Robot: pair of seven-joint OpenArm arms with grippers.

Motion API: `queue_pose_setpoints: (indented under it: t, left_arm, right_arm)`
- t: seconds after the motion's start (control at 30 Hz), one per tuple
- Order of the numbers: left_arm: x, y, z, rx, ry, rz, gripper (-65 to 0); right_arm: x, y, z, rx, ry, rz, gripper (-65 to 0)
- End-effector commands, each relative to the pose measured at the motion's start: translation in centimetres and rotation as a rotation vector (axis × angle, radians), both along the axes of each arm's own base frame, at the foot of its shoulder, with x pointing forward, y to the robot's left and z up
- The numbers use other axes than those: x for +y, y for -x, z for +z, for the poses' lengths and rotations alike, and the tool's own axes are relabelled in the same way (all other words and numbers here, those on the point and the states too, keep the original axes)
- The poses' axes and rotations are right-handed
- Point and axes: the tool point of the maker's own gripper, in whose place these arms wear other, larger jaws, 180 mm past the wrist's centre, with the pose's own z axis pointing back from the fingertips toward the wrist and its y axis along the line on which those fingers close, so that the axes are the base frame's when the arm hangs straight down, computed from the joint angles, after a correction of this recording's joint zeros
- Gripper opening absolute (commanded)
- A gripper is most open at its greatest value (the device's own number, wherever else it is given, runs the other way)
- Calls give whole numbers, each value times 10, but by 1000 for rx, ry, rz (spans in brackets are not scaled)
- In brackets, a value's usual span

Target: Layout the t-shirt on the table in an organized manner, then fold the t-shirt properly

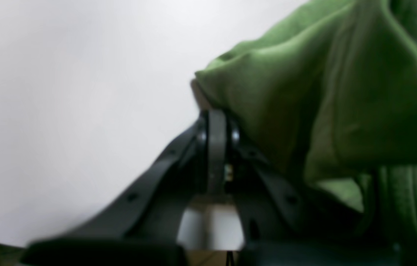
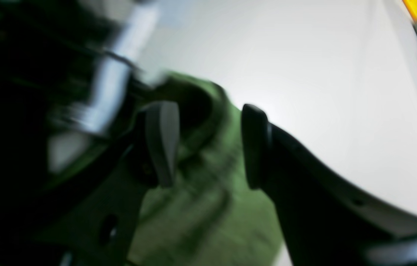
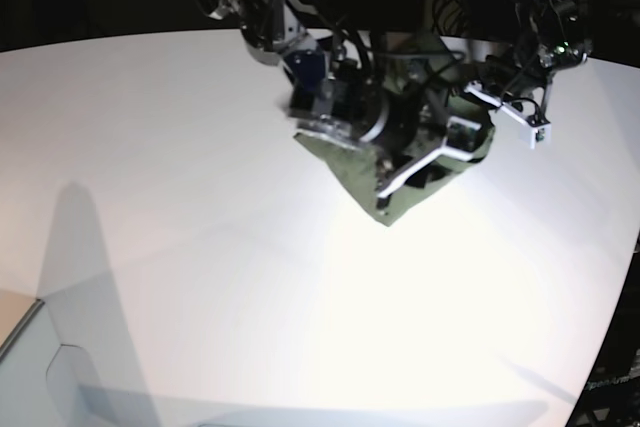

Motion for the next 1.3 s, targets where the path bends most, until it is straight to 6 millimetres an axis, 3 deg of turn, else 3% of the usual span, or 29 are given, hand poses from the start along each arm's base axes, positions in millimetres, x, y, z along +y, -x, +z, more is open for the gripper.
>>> queue_pose_setpoints:
  t: [0.0, 0.13, 0.27, 0.47, 0.67, 0.77, 0.83, 0.97, 1.1, 1.27]
  left_arm:
    - [4, 3, 1, 12, -15, -1, -650]
    - [19, 9, 3, 21, -35, 17, -650]
    - [45, 14, 14, -2, -73, 81, -650]
    - [80, 18, 31, -39, -120, 174, -650]
    - [102, 20, 51, -85, -167, 229, -650]
    - [114, 24, 56, -94, -182, 265, -650]
    - [123, 27, 59, -99, -192, 293, -650]
    - [140, 28, 68, -109, -229, 306, -650]
    - [145, 25, 74, -127, -238, 302, -650]
    - [148, 24, 86, -201, -148, 356, -650]
  right_arm:
    - [3, -9, 20, -32, -58, -7, -369]
    - [-17, -26, 18, -23, -64, -83, -484]
    - [-24, -21, 4, 17, -55, -103, -650]
    - [-22, -3, -11, 74, -52, -96, -650]
    - [-20, 6, -50, 169, 8, -82, -650]
    - [-18, 12, -59, 193, 23, -71, -650]
    - [-10, 26, -62, 191, 41, -21, -650]
    - [0, 77, -83, 174, 141, 157, -650]
    - [3, 99, -91, 185, 165, 213, -650]
    - [-7, 83, -79, 115, 178, 172, -650]
